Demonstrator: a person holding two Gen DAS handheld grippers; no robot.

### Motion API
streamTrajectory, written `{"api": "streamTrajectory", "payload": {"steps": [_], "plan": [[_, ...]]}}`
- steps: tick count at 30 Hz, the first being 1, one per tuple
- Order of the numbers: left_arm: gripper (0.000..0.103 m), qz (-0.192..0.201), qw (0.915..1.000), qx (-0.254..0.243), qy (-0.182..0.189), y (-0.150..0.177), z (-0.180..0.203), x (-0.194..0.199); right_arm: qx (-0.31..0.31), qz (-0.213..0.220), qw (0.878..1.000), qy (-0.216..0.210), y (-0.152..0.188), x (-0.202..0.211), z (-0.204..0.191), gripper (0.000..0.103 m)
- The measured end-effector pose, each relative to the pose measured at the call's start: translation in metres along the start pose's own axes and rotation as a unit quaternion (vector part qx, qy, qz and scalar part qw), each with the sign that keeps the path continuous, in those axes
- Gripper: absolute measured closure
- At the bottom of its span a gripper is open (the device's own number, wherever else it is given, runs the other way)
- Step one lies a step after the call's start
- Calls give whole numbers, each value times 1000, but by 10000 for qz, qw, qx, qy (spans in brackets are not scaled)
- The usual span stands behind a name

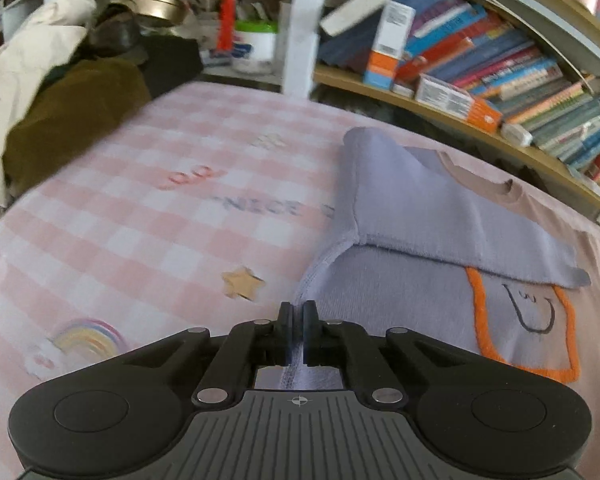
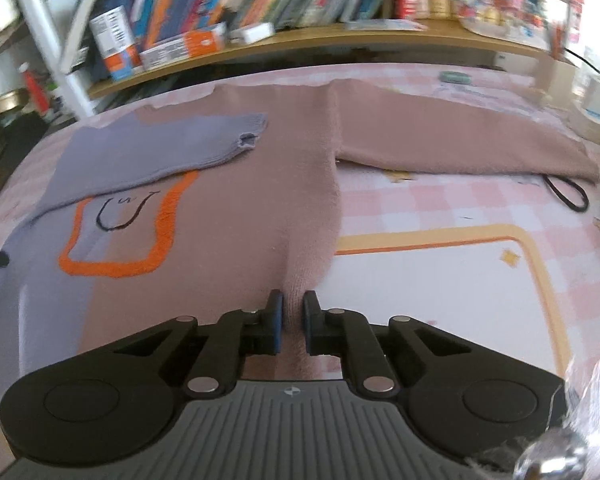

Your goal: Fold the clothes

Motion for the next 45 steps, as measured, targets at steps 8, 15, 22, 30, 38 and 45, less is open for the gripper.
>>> {"api": "streamTrajectory", "payload": {"steps": [8,15,22,30,38,45], "plan": [[89,121,9983,-369,-440,-31,-27,-5,531,-6,9982,-273,-20,-11,-54,85],[43,475,9947,-748,-528,-25,-13,25,499,231,9985,-84,-26,3,-56,54],[30,365,9954,-886,-50,1,22,40,474,352,9982,110,-25,12,-50,34],[20,45,9942,-1069,74,31,46,35,350,329,9986,216,-16,18,-40,31],[19,-86,9905,-1349,244,47,68,35,279,345,9985,317,-14,20,-30,30],[17,-77,9903,-1363,245,45,73,32,234,370,9983,383,-15,19,-24,30]]}}
Point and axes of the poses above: each gripper's, at about its wrist camera, not at the fingertips, and x roughly against the way its jaws point, z to its right, y to its underside, the point moved 9 cm from there along -x, roughly the way its jaws point, and after that the axes turned 15 degrees about x, right-handed, at the moved point
